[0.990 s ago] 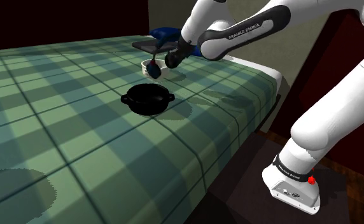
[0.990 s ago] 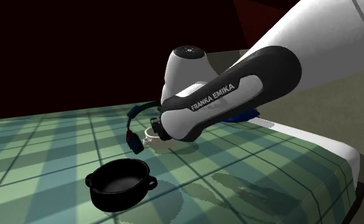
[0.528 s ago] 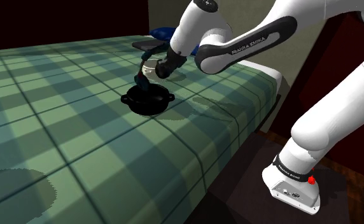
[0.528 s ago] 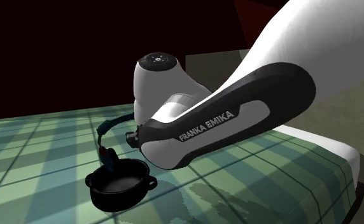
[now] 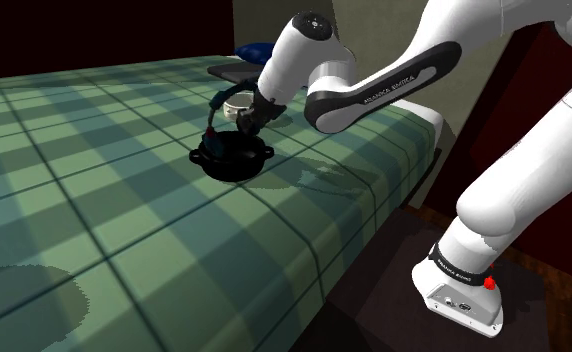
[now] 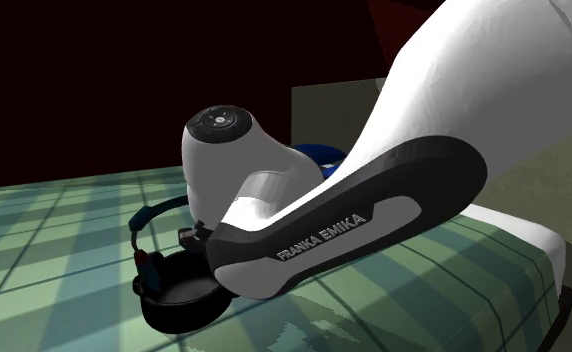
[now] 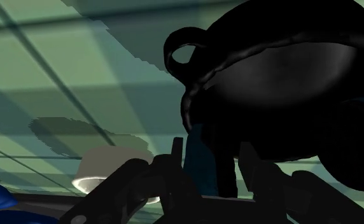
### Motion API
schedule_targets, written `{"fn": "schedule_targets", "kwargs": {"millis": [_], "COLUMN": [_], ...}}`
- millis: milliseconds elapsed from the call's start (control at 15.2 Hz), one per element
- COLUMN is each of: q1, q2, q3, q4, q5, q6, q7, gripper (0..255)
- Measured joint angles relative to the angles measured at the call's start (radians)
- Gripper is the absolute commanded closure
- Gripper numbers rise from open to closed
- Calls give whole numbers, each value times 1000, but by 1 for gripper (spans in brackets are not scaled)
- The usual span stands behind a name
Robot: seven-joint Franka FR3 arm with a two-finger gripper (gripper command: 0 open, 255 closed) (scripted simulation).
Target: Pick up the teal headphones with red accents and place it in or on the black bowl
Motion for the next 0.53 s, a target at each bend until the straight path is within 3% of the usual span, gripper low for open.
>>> {"fn": "schedule_targets", "kwargs": {"millis": [264, 330, 528], "q1": [0, 0, 0], "q2": [0, 0, 0], "q3": [1, 1, 1], "q4": [-1, -1, -1], "q5": [-2, -2, -2], "q6": [1, 1, 1], "q7": [3, 3, 3], "gripper": [255, 0, 0]}}
